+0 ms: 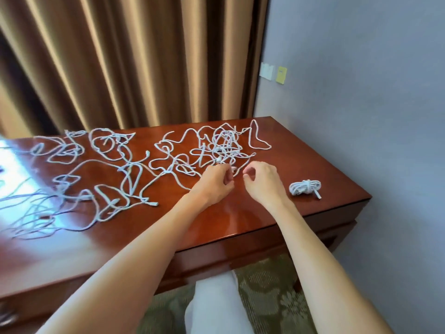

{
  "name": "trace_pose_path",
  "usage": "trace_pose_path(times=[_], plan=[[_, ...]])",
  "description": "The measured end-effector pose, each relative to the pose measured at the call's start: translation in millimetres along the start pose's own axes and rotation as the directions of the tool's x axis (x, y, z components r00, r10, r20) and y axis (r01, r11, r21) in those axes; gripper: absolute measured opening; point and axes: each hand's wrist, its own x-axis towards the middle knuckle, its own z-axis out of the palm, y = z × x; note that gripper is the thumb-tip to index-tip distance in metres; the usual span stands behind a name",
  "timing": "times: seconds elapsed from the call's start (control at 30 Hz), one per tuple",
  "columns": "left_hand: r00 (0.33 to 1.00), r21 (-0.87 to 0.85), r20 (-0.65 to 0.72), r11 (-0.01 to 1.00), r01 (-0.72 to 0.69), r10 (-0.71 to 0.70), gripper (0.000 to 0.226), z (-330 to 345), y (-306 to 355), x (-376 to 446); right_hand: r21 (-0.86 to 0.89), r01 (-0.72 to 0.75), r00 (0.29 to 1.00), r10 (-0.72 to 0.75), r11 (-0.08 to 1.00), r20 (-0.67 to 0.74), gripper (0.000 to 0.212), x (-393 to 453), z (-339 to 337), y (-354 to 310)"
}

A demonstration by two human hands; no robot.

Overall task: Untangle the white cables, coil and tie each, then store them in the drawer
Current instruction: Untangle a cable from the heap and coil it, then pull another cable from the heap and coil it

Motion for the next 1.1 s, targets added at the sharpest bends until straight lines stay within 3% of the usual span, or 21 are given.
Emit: trace_pose_path(times=[0.23, 0.57, 0.77, 0.93, 1.0, 1.1], plan=[[0.973, 0.092, -0.182, 0.982, 0.162, -0.143, 0.005, -95, -73, -62, 0.054, 0.2, 0.971, -0.205, 0.978, 0.121, 0.015, 4, 47, -109], [0.914, 0.186, -0.226, 0.906, 0.381, -0.338, 0.007, -181, -173, -163, 0.108, 0.31, 0.876, -0.328, 0.945, 0.355, 0.011, -16, 125, -232], [0.822, 0.375, -0.223, 0.732, 0.569, -0.524, 0.06, -200, -228, -223, 0.15, 0.377, 0.798, -0.403, 0.914, 0.447, 0.01, -37, 172, -288], [0.834, 0.123, -0.272, 0.842, 0.526, -0.481, 0.07, -199, -248, -243, 0.138, 0.393, 0.736, -0.4, 0.909, 0.546, 0.033, -53, 203, -308], [0.796, 0.065, -0.31, 0.823, 0.564, -0.521, 0.063, -199, -251, -244, 0.104, 0.409, 0.712, -0.388, 0.907, 0.585, 0.043, -58, 210, -309], [0.786, 0.126, -0.305, 0.795, 0.593, -0.538, 0.03, -198, -256, -243, 0.098, 0.419, 0.674, -0.381, 0.903, 0.633, 0.04, -61, 216, -306]])
